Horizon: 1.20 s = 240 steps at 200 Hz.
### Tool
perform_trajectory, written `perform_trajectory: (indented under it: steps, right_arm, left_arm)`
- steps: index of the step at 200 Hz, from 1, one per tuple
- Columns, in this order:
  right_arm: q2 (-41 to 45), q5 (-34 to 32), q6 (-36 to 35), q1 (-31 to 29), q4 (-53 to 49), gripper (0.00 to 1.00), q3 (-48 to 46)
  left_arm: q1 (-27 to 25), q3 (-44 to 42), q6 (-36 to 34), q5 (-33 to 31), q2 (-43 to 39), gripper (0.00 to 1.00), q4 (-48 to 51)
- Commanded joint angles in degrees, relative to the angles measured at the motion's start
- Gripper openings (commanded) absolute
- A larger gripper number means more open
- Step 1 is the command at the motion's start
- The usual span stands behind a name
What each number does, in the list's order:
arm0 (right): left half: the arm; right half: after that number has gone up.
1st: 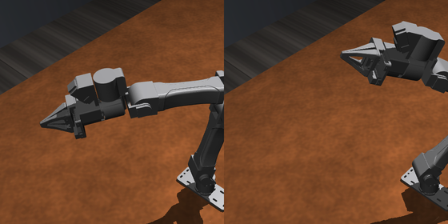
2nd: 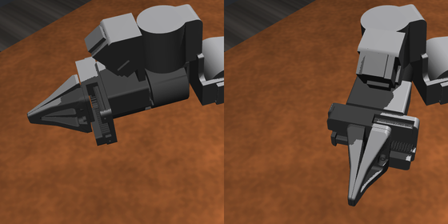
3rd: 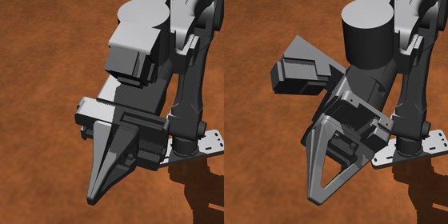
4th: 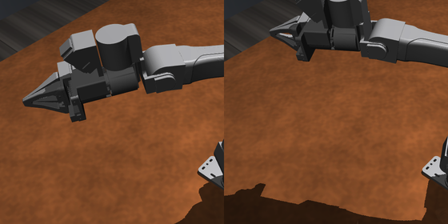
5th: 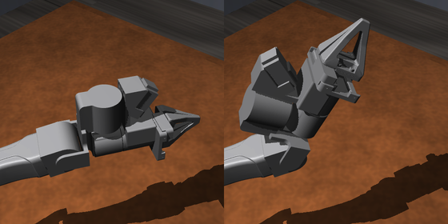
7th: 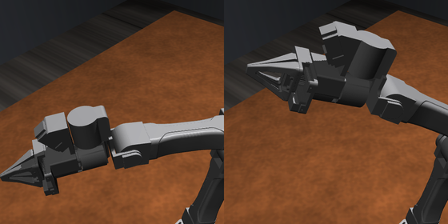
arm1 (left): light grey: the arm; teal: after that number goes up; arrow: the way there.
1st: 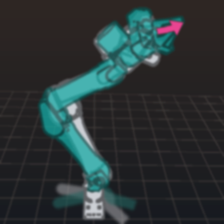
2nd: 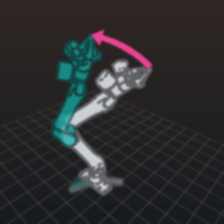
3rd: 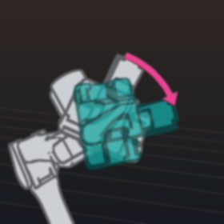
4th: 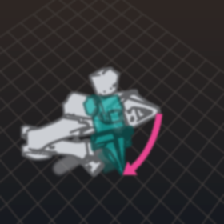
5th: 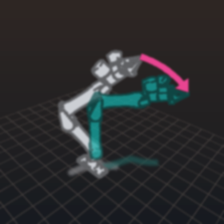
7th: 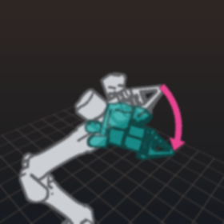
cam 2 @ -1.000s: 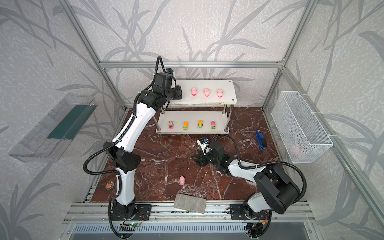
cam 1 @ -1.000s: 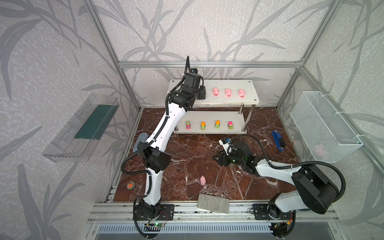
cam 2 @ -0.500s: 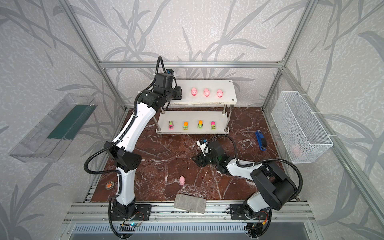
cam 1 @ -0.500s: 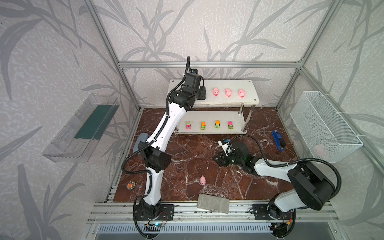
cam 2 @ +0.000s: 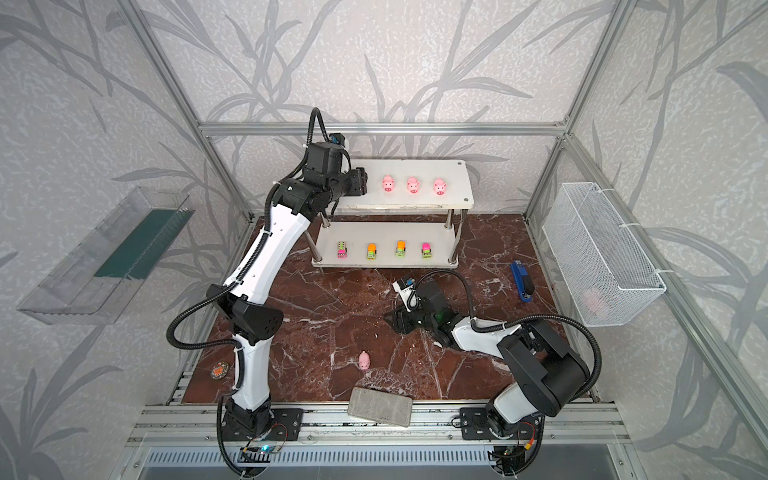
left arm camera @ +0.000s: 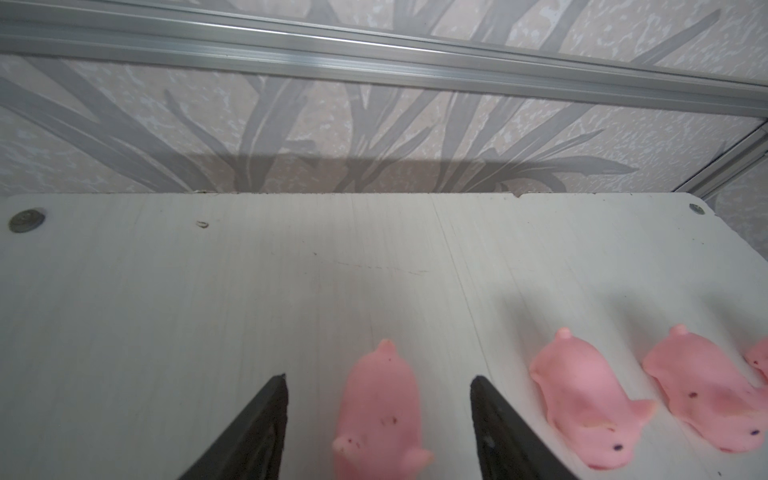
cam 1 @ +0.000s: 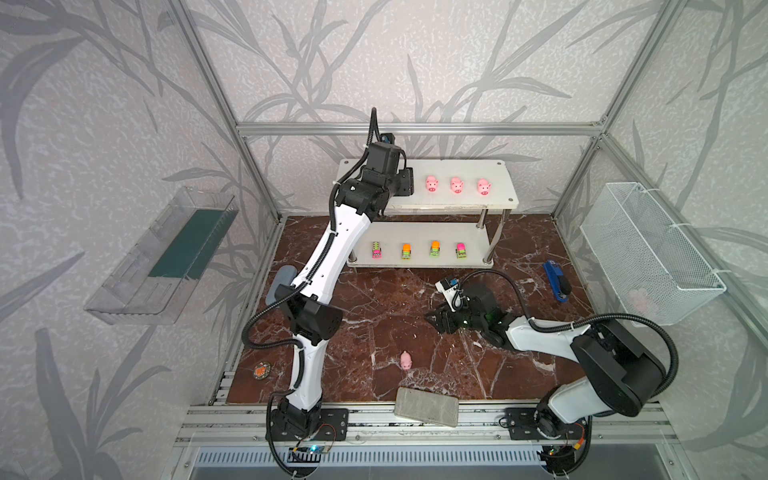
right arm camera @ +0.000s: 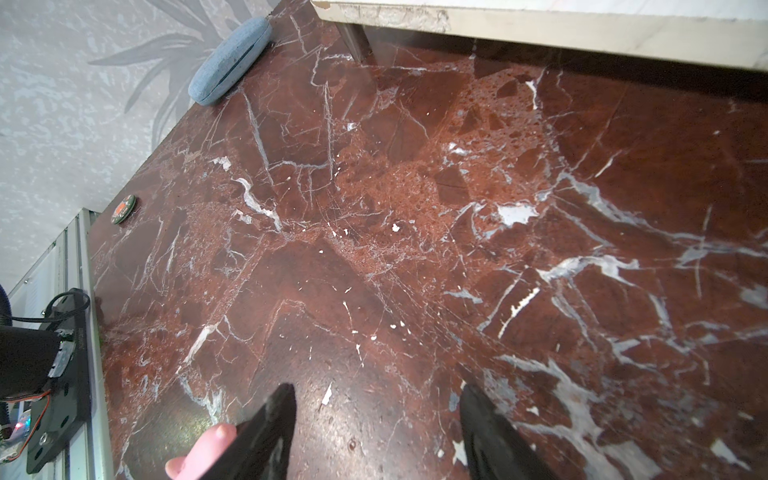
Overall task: Place and organize the plastic toys onto the shelf
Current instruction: 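Lower the pig beside the other pigs and open the left gripper, then move the left gripper back down over the last pink pig on the table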
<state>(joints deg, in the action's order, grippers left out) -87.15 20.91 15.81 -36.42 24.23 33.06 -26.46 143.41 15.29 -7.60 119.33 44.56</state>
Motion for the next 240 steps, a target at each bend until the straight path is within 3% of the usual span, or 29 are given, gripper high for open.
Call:
perform_trajectory:
  steps: [1,33,91,114,149,193,240]
  right_arm:
    - [-0.6,0.8,0.2,0.3,1.4,0.64,1.7]
    - [-0.1,0.6,0.3,0.5,1.1,0.64,1.6]
    - [-0.3,-0.4,1.8,0.7,0.9,0.64,2.6]
    - [-0.9,-0.1,2.2,0.8,0.3,0.64,3.6]
    - [-1.9,-0.3,2.6,0.7,-0.8,0.63,5.6]
    - [-1.7,-2.7,4.4,1.1,-1.2,0.64,6.9]
    - [-0.1,-4.9,4.8,1.7,-3.4,0.64,7.9]
  left_arm:
    - [0.2,1.8,-2.7,-0.5,-4.6,0.7,-0.9]
    - [0.2,-5.8,-4.7,-1.1,-13.6,0.72,-3.8]
    - [-2.4,-51.5,0.6,-6.3,-47.3,0.72,-23.7]
    - [-5.6,-65.5,4.9,-9.4,-59.7,0.71,-23.5]
    - [-13.5,-80.5,15.5,-11.8,-72.8,0.72,-15.2]
    - [-21.7,-97.0,28.8,-10.5,-76.4,0.73,-10.0]
    - [-25.4,-106.1,32.0,0.0,-66.3,0.75,-18.2]
